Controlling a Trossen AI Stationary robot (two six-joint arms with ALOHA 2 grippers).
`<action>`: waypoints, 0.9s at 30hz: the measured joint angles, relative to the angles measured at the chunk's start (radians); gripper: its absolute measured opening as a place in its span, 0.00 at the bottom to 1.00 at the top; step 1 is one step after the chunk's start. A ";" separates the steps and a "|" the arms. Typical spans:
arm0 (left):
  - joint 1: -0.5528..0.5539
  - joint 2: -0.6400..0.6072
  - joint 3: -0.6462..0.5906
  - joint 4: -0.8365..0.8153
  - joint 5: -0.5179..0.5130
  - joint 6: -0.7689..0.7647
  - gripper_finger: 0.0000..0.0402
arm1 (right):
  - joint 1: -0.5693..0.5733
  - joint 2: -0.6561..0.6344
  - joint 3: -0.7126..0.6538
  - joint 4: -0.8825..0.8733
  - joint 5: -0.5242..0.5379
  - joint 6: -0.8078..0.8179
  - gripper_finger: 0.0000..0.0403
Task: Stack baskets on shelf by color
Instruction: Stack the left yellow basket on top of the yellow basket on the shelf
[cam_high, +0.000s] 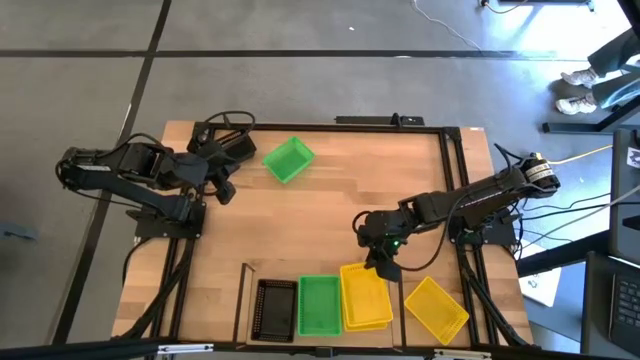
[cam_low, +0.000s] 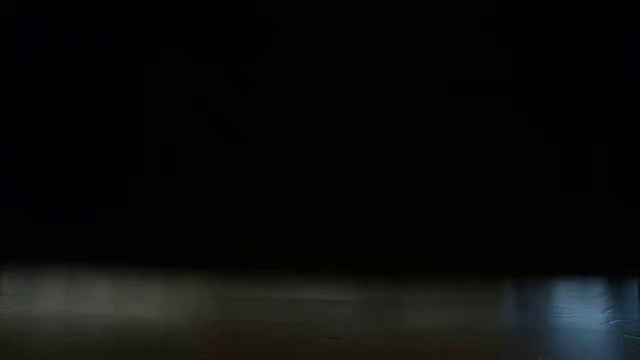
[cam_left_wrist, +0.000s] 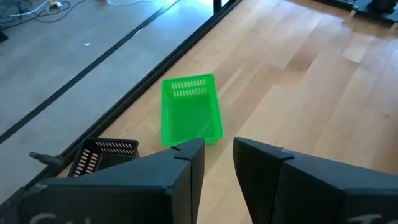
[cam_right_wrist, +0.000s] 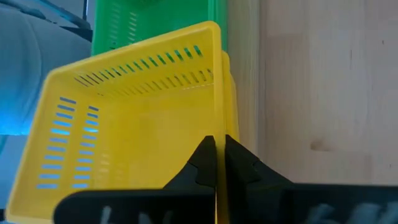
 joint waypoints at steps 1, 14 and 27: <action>0.000 0.000 0.000 0.000 0.000 -0.002 0.19 | 0.000 0.000 -0.001 0.000 0.000 -0.007 0.00; 0.000 0.000 0.000 0.000 0.022 -0.004 0.19 | 0.000 0.000 -0.002 0.023 0.000 -0.051 0.03; 0.000 0.000 0.000 0.000 0.027 0.029 0.19 | 0.000 0.000 -0.002 0.041 0.001 -0.024 0.09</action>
